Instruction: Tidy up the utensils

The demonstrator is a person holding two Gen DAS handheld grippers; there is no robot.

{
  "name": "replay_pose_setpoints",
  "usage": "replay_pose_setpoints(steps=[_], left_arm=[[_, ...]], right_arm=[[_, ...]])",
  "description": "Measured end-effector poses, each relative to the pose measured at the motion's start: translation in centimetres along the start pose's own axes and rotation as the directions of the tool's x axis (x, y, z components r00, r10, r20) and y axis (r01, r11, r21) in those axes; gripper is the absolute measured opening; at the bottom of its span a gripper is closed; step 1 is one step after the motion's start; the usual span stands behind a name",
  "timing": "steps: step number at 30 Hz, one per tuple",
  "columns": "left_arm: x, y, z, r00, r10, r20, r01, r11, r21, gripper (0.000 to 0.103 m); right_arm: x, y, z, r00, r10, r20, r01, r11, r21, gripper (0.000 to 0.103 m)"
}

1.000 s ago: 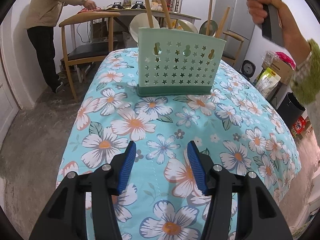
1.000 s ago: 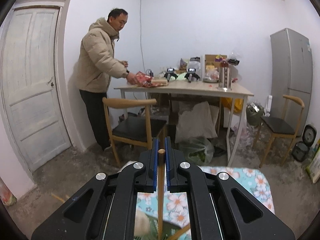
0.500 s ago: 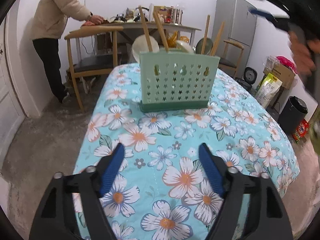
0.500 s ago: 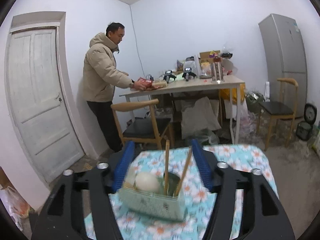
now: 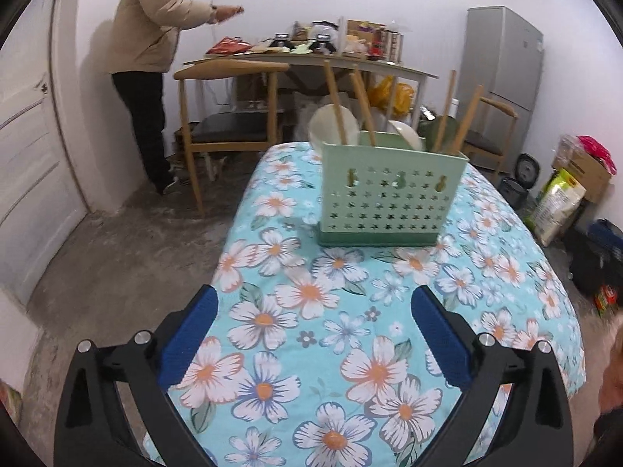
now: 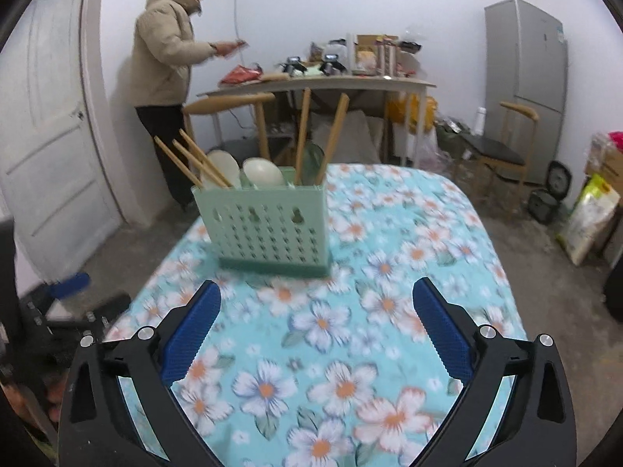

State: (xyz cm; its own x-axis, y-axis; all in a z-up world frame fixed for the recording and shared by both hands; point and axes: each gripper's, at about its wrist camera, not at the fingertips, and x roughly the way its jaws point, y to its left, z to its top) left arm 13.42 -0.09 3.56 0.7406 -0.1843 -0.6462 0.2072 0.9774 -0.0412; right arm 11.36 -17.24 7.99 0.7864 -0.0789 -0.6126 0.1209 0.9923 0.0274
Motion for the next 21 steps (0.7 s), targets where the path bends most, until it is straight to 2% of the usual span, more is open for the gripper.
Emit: replay_pose_setpoints(steps=[3,8,14,21], left_arm=[[-0.2,-0.1,0.4,0.999,0.05,0.001,-0.05,0.999,0.0,0.097],[-1.3,-0.8,1.3,0.992,0.119,0.041,-0.12,0.993,0.013,0.097],[-1.3,-2.1,1.8,0.992,0.126,0.03,-0.127,0.991,0.038,0.097],[-1.0,-2.6,2.1,0.993,0.119,0.023,-0.12,0.992,0.025,0.097]], right_arm=[[-0.4,-0.1,-0.7,0.999,-0.032,-0.01,0.032,0.999,-0.004,0.095],[-0.9,-0.1,-1.1,0.999,-0.031,-0.018,0.031,0.999,0.013,0.095],[-1.0,-0.1,-1.3,0.999,-0.033,-0.034,0.034,0.999,0.03,0.095],[-0.9,-0.3,-1.3,0.998,-0.037,-0.045,0.039,0.998,0.044,0.095]])
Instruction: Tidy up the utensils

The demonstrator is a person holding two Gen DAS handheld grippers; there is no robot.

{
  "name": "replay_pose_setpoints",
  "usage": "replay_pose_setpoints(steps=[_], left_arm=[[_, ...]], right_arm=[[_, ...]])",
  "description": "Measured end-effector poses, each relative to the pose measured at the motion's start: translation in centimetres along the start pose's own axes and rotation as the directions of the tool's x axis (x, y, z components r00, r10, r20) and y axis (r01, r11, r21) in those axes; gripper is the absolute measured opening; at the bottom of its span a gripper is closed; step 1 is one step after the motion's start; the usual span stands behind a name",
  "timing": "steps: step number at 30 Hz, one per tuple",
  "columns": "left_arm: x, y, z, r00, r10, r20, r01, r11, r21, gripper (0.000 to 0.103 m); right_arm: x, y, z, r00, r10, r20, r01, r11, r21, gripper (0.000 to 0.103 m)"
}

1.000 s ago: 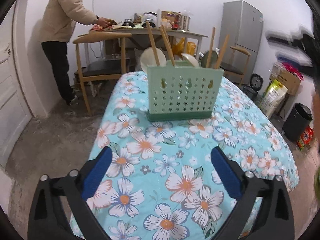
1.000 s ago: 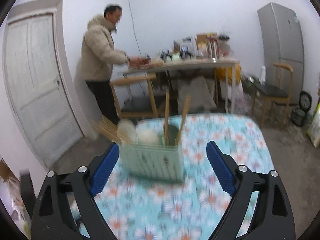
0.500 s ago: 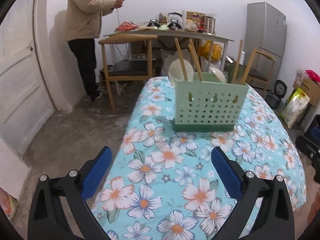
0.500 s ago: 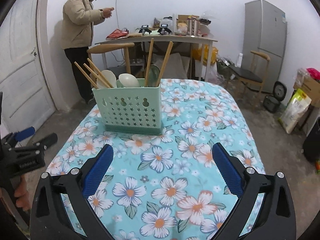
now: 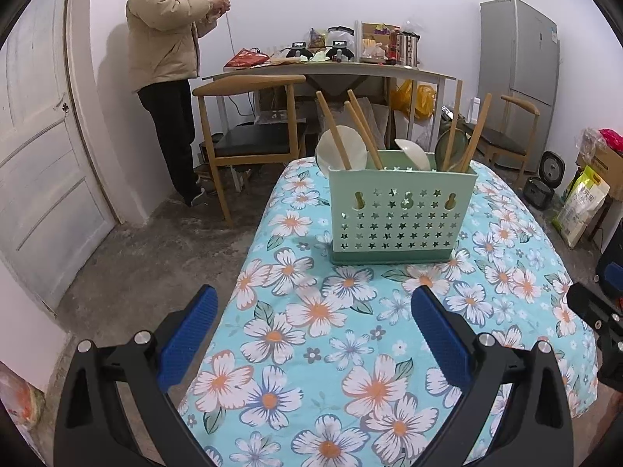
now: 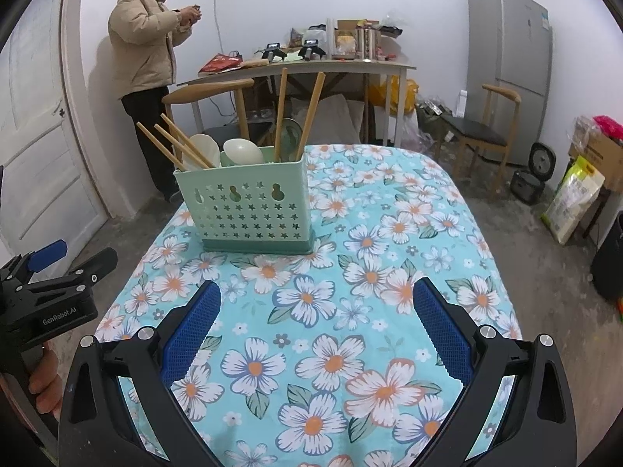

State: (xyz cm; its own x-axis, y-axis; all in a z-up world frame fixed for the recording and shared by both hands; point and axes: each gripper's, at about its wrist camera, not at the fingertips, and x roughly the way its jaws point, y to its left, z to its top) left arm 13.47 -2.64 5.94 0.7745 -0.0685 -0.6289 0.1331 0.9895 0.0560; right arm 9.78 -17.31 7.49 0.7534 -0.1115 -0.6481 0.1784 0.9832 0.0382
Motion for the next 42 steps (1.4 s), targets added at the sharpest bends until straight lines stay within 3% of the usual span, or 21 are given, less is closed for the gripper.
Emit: replay_pose_setpoints(steps=[10,32,42], left_arm=[[0.0,0.2,0.5,1.0,0.021,0.004,-0.021,1.0,-0.01,0.097],[0.5,-0.3,0.3,0.999,-0.014,-0.031,0.014,1.0,-0.015,0.097],[1.2,-0.6,0.0,0.996,-0.042,-0.081,0.042,0.999,-0.007,0.097]], right_arm=[[0.3,0.2,0.1,1.0,-0.003,-0.014,0.003,1.0,-0.004,0.095],[-0.1,-0.2,0.0,1.0,-0.02,-0.013,0.02,1.0,0.001,0.095],[0.0,-0.2,0.0,1.0,-0.021,-0.019,0.021,1.0,0.002,0.095]])
